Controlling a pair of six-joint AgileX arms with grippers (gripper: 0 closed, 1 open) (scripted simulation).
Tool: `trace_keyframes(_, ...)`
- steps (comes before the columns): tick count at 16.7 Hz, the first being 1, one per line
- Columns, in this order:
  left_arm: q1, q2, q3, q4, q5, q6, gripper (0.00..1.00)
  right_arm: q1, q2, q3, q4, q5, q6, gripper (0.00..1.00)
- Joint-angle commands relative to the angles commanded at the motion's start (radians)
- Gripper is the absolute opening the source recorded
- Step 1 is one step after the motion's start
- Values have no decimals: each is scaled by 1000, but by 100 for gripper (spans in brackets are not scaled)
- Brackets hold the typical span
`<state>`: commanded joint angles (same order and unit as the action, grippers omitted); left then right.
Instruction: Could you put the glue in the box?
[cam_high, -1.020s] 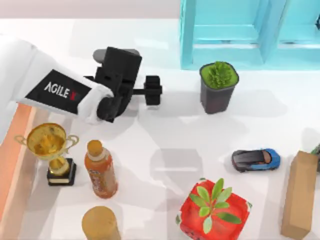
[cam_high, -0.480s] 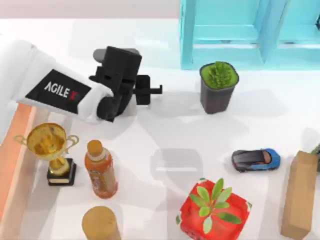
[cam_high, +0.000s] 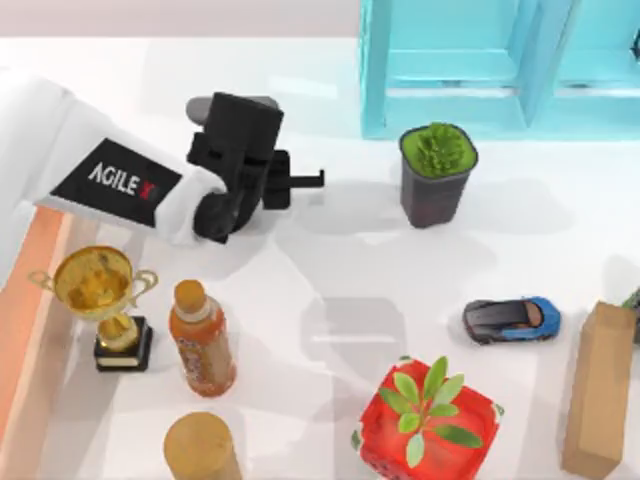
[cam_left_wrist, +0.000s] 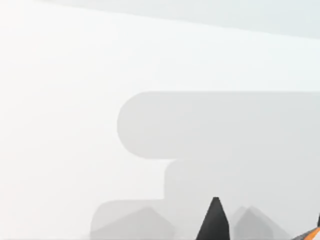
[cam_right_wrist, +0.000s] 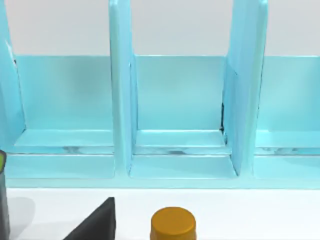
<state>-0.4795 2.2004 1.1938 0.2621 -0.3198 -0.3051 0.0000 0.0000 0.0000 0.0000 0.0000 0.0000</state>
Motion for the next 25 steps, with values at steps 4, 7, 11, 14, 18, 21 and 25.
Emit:
trace_keyframes(4, 0, 0, 0, 0, 0, 0, 0, 0, 0, 0, 0, 0, 0, 100)
trace_keyframes(7, -3, -4, 3, -3, 0, 0, 0, 0, 0, 0, 0, 0, 0, 100)
trace_keyframes(11, -2, -81, 48, -109, 0, -2, 0, 0, 0, 0, 0, 0, 0, 100)
trace_keyframes(14, -4, -126, 75, -223, -2, 3, 0, 0, 0, 0, 0, 0, 0, 100)
trace_keyframes(18, -4, -210, 129, -342, -3, 0, 0, 0, 0, 0, 0, 0, 0, 100)
trace_keyframes(21, -4, -214, 133, -346, -4, -1, 0, 0, 0, 0, 0, 0, 0, 100)
trace_keyframes(25, 27, -243, 97, -367, 31, 30, 0, 0, 0, 0, 0, 0, 0, 100)
